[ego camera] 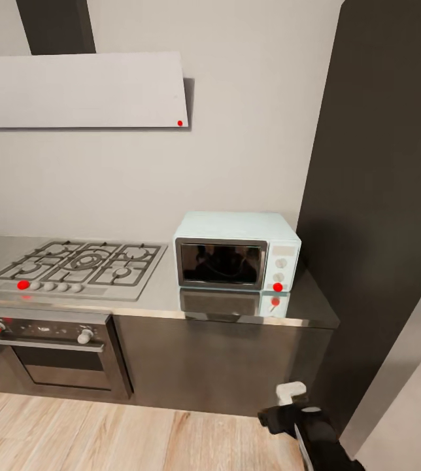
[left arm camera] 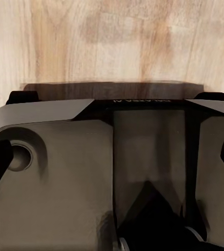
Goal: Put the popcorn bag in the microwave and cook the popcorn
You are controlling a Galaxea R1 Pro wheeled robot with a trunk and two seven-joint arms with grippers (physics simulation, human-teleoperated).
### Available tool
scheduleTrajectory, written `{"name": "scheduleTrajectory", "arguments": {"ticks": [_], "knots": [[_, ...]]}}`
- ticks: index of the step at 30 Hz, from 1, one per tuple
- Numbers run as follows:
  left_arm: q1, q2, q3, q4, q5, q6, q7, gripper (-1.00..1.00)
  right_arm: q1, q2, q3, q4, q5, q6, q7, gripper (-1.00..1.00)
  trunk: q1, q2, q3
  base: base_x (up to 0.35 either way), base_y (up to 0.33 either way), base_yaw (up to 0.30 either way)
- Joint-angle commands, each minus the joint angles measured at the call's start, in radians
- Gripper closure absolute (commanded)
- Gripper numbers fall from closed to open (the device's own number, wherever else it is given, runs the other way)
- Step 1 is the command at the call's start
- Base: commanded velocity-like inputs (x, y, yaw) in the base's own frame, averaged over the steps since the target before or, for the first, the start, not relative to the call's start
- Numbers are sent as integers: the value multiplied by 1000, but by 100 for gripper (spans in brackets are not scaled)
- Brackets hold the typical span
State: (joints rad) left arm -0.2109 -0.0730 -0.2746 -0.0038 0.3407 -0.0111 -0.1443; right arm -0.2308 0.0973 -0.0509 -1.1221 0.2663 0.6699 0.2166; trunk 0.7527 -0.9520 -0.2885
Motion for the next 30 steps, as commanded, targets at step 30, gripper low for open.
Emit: {"name": "scheduleTrajectory", "arguments": {"ticks": [30], "knots": [[-1,1,-8,0,11,-1,-3,-100,-486,24,-17,-84,7,-86,-203,-100,0,-1,-1,0,0,0]]}}
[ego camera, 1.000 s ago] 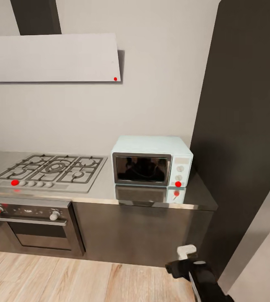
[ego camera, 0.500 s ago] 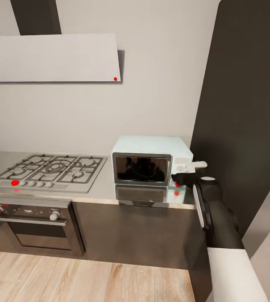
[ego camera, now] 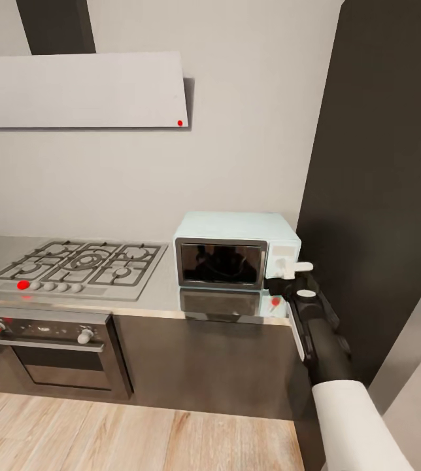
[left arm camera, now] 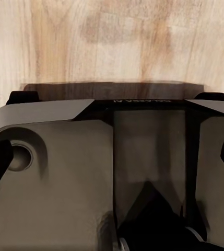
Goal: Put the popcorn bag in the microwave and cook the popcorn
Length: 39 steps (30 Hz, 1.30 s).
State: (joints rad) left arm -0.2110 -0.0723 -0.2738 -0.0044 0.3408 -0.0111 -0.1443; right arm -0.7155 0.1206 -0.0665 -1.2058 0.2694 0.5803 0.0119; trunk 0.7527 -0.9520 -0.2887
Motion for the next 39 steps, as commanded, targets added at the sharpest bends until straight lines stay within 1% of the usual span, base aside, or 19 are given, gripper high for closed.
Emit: {"name": "scheduleTrajectory", "arguments": {"ticks": [1,2,4,5,6,7,8,9,10,11,14,24,26,27,28,30,39], "knots": [[-1,0,-8,0,10,-1,-3,-100,-1,0,-2,15,3,-7,2,-100,0,-1,-1,0,0,0],[-1,0,-8,0,10,-1,-3,-100,-1,1,-4,28,4,-13,1,-100,0,-1,-1,0,0,0],[-1,0,-8,0,10,-1,-3,-100,-1,0,-32,57,-12,-22,2,-100,0,-1,-1,0,0,0],[-1,0,-8,0,10,-1,-3,-100,-1,0,-55,75,-30,-24,4,-100,0,-1,-1,0,0,0],[-1,0,-8,0,10,-1,-3,-100,-1,-2,-81,109,-57,-29,5,-100,0,-1,-1,0,0,0],[-1,0,-8,0,10,-1,-3,-100,-1,-4,-92,136,-70,-36,6,-100,0,-1,-1,0,0,0],[-1,0,-8,0,10,-1,-3,-100,-1,-6,-105,184,-82,-69,4,-100,0,-1,-1,0,0,0],[-1,0,-8,0,10,-1,-3,-100,-1,-6,-108,202,-83,-92,2,-100,0,-1,-1,0,0,0],[-1,0,-8,0,10,-1,-3,-100,-1,-7,-110,216,-86,-115,1,-100,0,-1,-1,0,0,0],[-1,0,-8,1,10,-1,-3,-100,-1,-8,-112,242,-90,-158,1,-100,0,-1,-1,0,0,0],[-1,0,-8,0,10,-1,-3,-100,-1,-8,-113,254,-90,-176,3,-100,0,-1,-1,0,0,0],[-1,0,-8,0,10,-1,-3,-100,-1,-9,-113,261,-89,-202,1,-100,0,-1,-1,0,0,0],[-1,0,-9,0,10,-1,-3,-100,-1,-14,-113,261,-90,-204,5,-100,0,-1,-1,25,0,0],[-1,0,-9,0,10,-1,-4,-100,-1,-19,-113,262,-90,-204,7,-100,0,-1,-1,102,0,0],[-1,0,-10,0,9,-1,-4,-100,-1,-31,-112,262,-91,-204,9,-100,0,-1,-1,220,0,0],[-1,0,-10,0,9,-1,-4,-100,-1,-38,-112,262,-91,-204,10,-100,0,-1,-1,271,0,0],[-1,0,-9,0,10,-1,-5,-100,-1,-41,-112,274,-92,-206,10,-100,0,-1,-1,61,0,0]]}}
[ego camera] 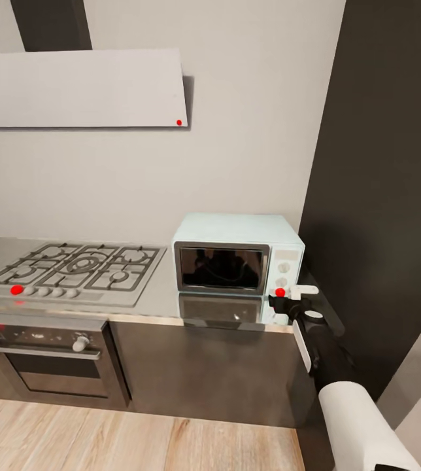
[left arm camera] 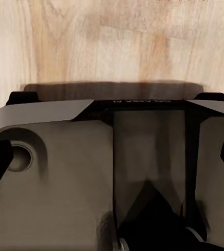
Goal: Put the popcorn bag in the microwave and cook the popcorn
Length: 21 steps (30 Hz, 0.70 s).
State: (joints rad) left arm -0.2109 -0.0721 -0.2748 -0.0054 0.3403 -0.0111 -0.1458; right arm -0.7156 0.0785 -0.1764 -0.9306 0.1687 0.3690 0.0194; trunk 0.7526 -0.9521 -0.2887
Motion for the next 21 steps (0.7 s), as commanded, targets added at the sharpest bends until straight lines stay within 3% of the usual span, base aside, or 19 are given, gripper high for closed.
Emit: {"name": "scheduleTrajectory", "arguments": {"ticks": [1,7,13,21], "knots": [[-1,0,-9,1,11,-1,-3,-100,-1,1,-3,8,9,5,2,-100,0,-1,-1,73,0,0],[-1,0,-9,1,11,-1,-3,-100,-1,-1,-3,21,10,5,3,-100,0,-1,-1,15,0,0],[0,2,-7,1,11,0,-2,-100,-2,-31,0,39,13,-12,3,-100,0,-1,-1,0,0,0],[1,2,-6,1,11,-1,-2,-100,0,-28,-3,72,23,5,4,-100,0,-1,-1,0,0,0]]}}
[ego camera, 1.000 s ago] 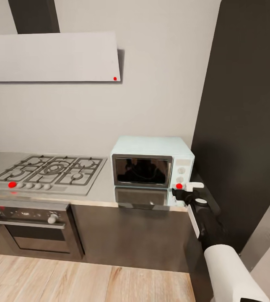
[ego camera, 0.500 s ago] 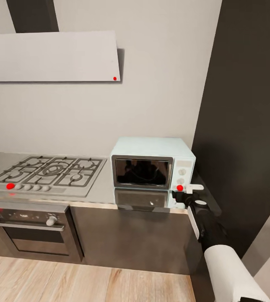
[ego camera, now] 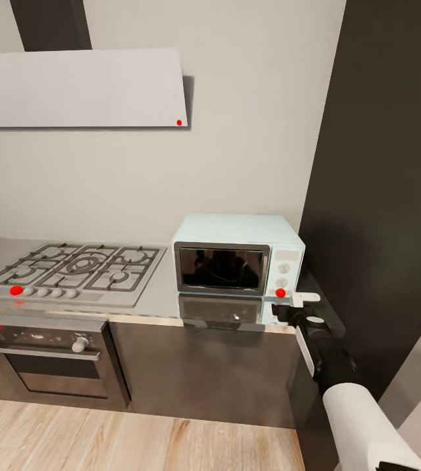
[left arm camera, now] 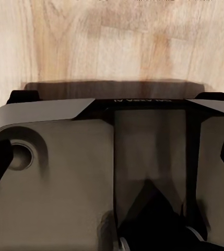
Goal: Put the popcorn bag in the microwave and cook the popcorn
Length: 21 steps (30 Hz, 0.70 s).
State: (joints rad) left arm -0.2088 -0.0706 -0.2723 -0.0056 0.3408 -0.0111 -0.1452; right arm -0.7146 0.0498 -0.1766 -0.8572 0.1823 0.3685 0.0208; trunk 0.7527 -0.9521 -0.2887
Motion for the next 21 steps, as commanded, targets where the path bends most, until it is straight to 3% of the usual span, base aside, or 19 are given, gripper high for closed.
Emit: {"name": "scheduleTrajectory", "arguments": {"ticks": [1,14,21], "knots": [[-1,1,-8,1,10,-1,-3,-100,-1,1,-3,-1,8,5,2,-100,0,-1,-1,45,0,0],[-1,5,-8,1,10,0,-4,-100,-1,0,-3,0,9,-10,2,-100,0,-1,-1,172,0,0],[0,5,-8,1,10,0,-4,-100,0,-2,-3,1,8,-12,4,-100,0,-1,-1,13,0,0]]}}
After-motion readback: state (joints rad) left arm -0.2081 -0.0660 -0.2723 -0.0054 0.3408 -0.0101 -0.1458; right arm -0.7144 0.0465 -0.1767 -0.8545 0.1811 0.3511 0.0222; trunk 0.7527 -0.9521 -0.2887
